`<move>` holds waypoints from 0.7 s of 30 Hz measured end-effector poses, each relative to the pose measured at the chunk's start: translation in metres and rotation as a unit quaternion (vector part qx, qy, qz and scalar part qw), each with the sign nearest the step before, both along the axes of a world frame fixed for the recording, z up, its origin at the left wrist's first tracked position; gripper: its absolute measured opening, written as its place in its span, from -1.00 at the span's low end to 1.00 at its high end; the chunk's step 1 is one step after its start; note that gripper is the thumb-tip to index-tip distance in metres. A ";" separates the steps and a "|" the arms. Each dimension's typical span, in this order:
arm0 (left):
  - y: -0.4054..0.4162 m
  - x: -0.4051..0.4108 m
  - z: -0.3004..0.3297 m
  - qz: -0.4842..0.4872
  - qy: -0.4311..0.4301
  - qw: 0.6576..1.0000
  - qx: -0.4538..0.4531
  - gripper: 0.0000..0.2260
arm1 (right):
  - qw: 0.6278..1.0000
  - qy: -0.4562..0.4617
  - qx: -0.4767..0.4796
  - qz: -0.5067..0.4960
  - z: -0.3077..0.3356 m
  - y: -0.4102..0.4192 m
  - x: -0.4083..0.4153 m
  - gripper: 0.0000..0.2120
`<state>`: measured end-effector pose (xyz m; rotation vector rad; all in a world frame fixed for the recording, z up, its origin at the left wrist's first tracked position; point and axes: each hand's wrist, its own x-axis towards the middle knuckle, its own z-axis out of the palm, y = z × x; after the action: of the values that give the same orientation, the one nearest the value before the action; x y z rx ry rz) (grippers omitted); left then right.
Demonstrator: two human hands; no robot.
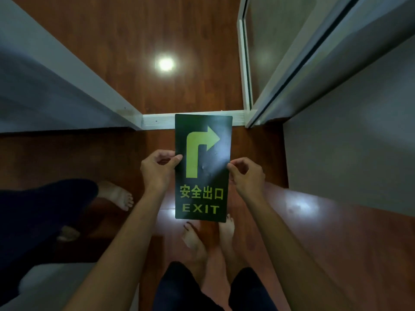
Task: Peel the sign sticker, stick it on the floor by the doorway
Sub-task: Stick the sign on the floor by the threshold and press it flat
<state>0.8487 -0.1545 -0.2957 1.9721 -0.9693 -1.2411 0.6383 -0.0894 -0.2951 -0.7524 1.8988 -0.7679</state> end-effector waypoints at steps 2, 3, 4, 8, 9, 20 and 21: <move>-0.002 0.006 -0.040 0.005 -0.001 1.000 0.009 -0.82 | 1.000 -0.003 0.008 -0.006 -0.036 -0.003 0.010 -0.82; -0.005 0.011 -0.067 0.007 -0.001 1.000 0.013 -0.84 | 1.000 -0.002 0.012 -0.012 -0.062 -0.005 0.017 -0.78; -0.008 0.016 -0.091 0.005 -0.005 1.000 0.018 -0.86 | 1.000 -0.004 0.019 -0.016 -0.085 -0.007 0.023 -0.76; -0.022 0.037 -0.204 0.002 0.008 0.999 0.048 -0.87 | 0.998 -0.007 0.057 -0.033 -0.196 -0.017 0.043 -0.77; -0.027 0.042 -0.235 0.003 0.012 0.999 0.053 -0.87 | 0.997 -0.004 0.064 -0.033 -0.228 -0.022 0.049 -0.79; -0.071 0.059 -0.500 0.013 0.023 0.996 0.080 -0.84 | 0.995 0.067 0.065 -0.040 -0.499 -0.075 0.074 -0.73; -0.076 0.058 -0.514 0.009 0.021 0.997 0.077 -0.84 | 0.995 0.074 0.061 -0.039 -0.514 -0.081 0.072 -0.73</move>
<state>0.9071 -0.2302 -0.8101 2.0589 -0.8559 -1.3774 0.7107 -0.1704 -0.8087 -0.6771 2.0996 -0.6526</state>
